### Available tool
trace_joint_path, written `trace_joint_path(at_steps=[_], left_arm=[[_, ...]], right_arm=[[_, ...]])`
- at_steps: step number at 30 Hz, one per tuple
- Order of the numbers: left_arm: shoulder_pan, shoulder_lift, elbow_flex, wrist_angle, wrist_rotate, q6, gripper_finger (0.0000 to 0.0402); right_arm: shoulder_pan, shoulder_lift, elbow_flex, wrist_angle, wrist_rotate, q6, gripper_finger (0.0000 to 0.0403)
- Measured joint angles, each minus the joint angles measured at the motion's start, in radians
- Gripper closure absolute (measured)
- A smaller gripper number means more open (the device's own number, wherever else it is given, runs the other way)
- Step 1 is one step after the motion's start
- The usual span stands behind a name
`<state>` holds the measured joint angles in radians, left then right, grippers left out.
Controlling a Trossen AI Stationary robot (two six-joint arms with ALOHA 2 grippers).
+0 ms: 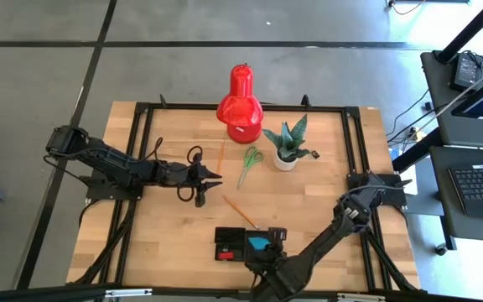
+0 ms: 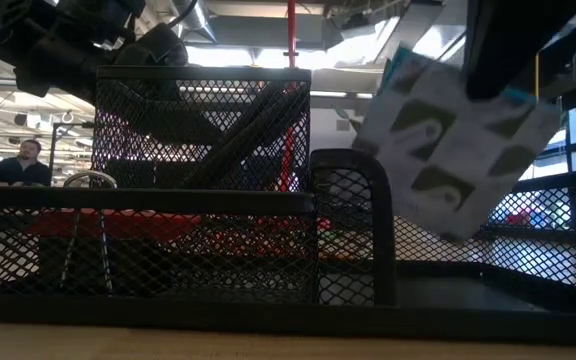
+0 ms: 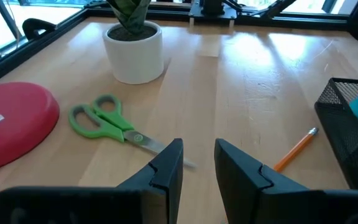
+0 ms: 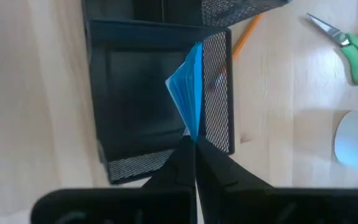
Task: Pick and place office supplies into organizer
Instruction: Put the blue sticky note pad into the desk organizer
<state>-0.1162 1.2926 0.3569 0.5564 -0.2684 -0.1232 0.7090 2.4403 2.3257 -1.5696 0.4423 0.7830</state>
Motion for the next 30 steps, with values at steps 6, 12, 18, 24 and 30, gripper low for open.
trace_joint_path(at_steps=[6, 12, 18, 24, 30], left_arm=[[0.0, 0.0, 0.0, 0.0, 0.0, -0.03, 0.0315], [0.0, 0.0, 0.0, 0.0, 0.0, -0.03, 0.0315], [0.0, 0.0, 0.0, 0.0, 0.0, -0.03, 0.0315], [0.0, 0.0, 0.0, 0.0, 0.0, -0.029, 0.0315], [0.0, 0.0, 0.0, -0.001, 0.0, -0.03, 0.0315]], right_arm=[[-0.023, 0.027, -0.002, 0.003, -0.03, -0.027, 0.0403], [-0.036, 0.028, -0.008, 0.006, -0.028, -0.028, 0.0403], [-0.049, 0.028, -0.009, 0.005, -0.026, -0.056, 0.0403], [-0.05, 0.028, -0.009, 0.005, -0.065, -0.084, 0.0403], [-0.05, 0.028, -0.009, 0.006, -0.081, -0.082, 0.0403]])
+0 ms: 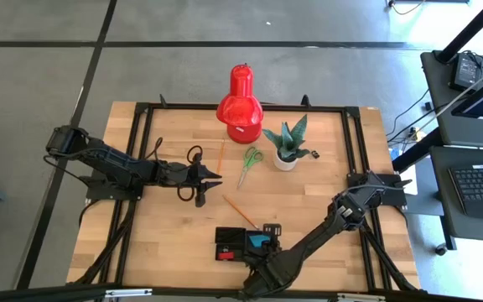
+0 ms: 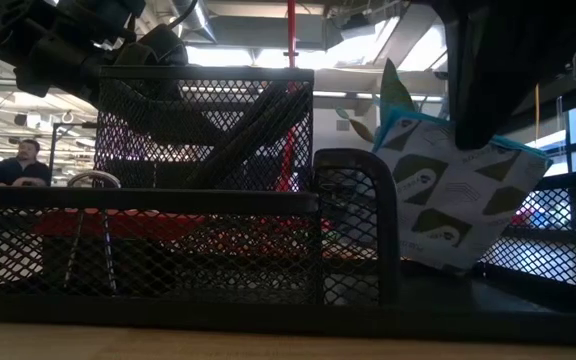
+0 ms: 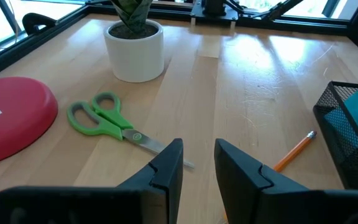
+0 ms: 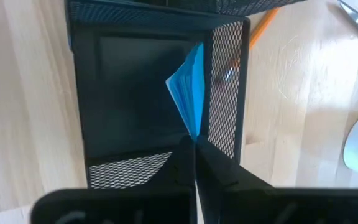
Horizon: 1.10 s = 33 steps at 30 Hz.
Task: Pick and place office supplies into organizer
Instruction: Put the blue sticky note pad into the desk organizer, then put the black binder clip into the desk organizer
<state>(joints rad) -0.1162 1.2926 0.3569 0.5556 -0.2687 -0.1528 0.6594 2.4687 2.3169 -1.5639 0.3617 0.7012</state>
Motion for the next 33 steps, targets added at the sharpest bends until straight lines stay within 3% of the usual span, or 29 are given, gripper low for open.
trace_joint_path(at_steps=[7, 33], left_arm=[[0.0, 0.0, 0.0, 0.0, 0.0, 0.0, 0.0315], [0.0, 0.0, 0.0, 0.0, 0.0, -0.016, 0.0315]], right_arm=[[0.0, 0.0, 0.0, 0.013, -0.013, 0.012, 0.0393], [0.001, 0.0, 0.032, 0.04, -0.078, -0.005, 0.0294]])
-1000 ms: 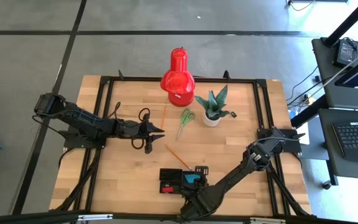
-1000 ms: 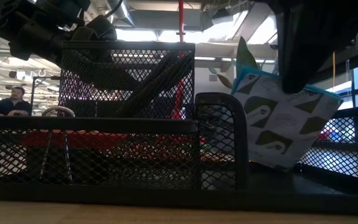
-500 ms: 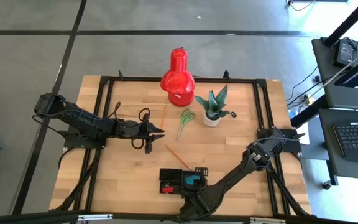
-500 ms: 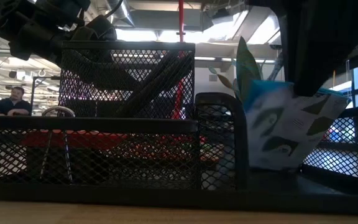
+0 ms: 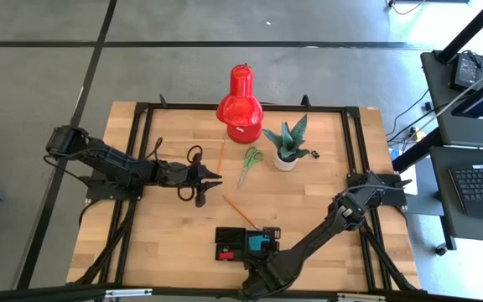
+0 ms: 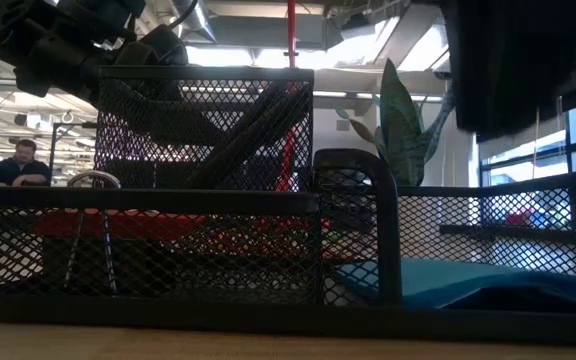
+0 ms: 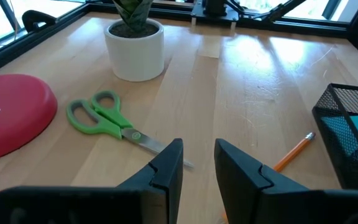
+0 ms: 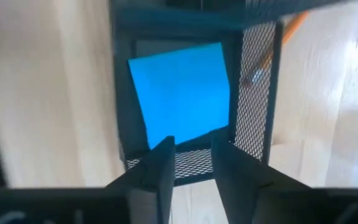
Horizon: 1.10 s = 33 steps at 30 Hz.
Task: Pick and place office supplies into organizer
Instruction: Put the black binder clip into the desk organizer
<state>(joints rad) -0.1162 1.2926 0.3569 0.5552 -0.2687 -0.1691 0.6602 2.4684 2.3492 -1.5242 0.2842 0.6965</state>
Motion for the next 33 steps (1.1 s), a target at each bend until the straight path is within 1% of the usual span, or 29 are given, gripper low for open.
trace_joint_path(at_steps=[5, 8, 12, 21, 24, 28, 30, 33], left_arm=[[0.0, 0.0, 0.0, -0.001, 0.0, -0.004, 0.0315], [0.0, 0.0, 0.0, -0.004, 0.0, -0.004, 0.0315], [0.0, 0.0, 0.0, -0.005, 0.0, -0.004, 0.0315], [0.0, 0.0, 0.0, -0.006, 0.0, -0.052, 0.0315], [0.0, 0.0, 0.0, -0.006, 0.0, -0.054, 0.0315], [0.0, 0.0, 0.0, -0.006, 0.0, -0.054, 0.0315], [0.0, 0.0, 0.0, -0.006, 0.0, -0.054, 0.0315], [0.0, 0.0, 0.0, -0.006, 0.0, -0.054, 0.0315]], right_arm=[[0.004, -0.066, -0.003, -0.011, 0.013, -0.035, 0.03], [0.005, -0.119, -0.003, -0.045, 0.078, -0.027, 0.0308], [0.003, -0.191, -0.003, -0.046, 0.162, -0.044, 0.0317], [-0.054, -0.352, -0.003, -0.046, 0.185, -0.105, 0.0335], [-0.071, -0.408, -0.004, -0.046, 0.227, -0.132, 0.0339], [-0.089, -0.506, -0.056, -0.045, 0.284, -0.157, 0.0342], [-0.1, -0.572, -0.118, -0.046, 0.31, -0.158, 0.0342], [-0.12, -0.701, -0.259, -0.046, 0.37, -0.132, 0.0342]])
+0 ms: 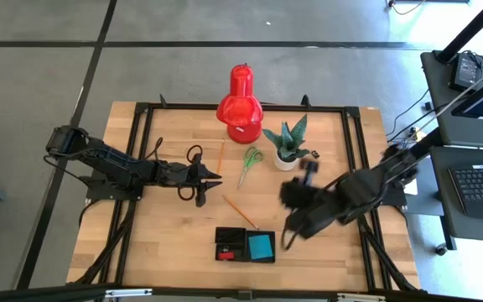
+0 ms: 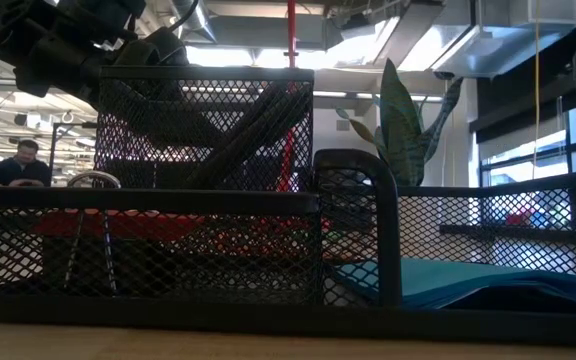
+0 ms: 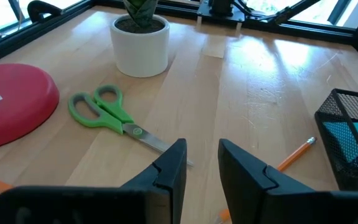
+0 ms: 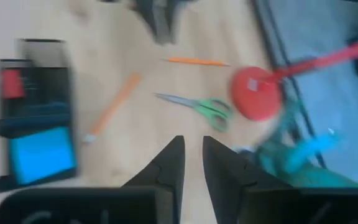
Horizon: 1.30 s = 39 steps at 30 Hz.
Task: Pick and place office supplies into organizer
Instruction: Put the black binder clip into the desk organizer
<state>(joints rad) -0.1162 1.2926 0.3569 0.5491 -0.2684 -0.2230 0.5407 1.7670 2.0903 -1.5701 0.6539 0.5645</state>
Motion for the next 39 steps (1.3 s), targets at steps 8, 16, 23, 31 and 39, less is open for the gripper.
trace_joint_path(at_steps=[8, 16, 23, 31, 39], left_arm=[[0.0, 0.0, 0.0, 0.0, 0.0, 0.0, 0.0315], [0.0, 0.0, 0.0, 0.0, 0.0, 0.0, 0.0315], [0.0, 0.0, 0.0, 0.0, -0.003, 0.0, 0.0315], [0.0, 0.0, 0.0, 0.0, -0.006, 0.0, 0.0315], [0.0, 0.0, 0.0, 0.0, -0.007, 0.0, 0.0315]], right_arm=[[-0.056, -0.354, -0.507, 0.009, 0.043, 0.266, 0.0342], [-0.056, -0.542, -0.94, 0.137, 0.04, 0.4, 0.0337], [-0.091, -0.58, -1.211, 0.361, 0.033, 0.4, 0.0269], [-0.12, -0.579, -1.422, 0.573, 0.033, 0.367, 0.02], [-0.212, -0.579, -1.458, 0.588, 0.017, 0.453, 0.0199]])
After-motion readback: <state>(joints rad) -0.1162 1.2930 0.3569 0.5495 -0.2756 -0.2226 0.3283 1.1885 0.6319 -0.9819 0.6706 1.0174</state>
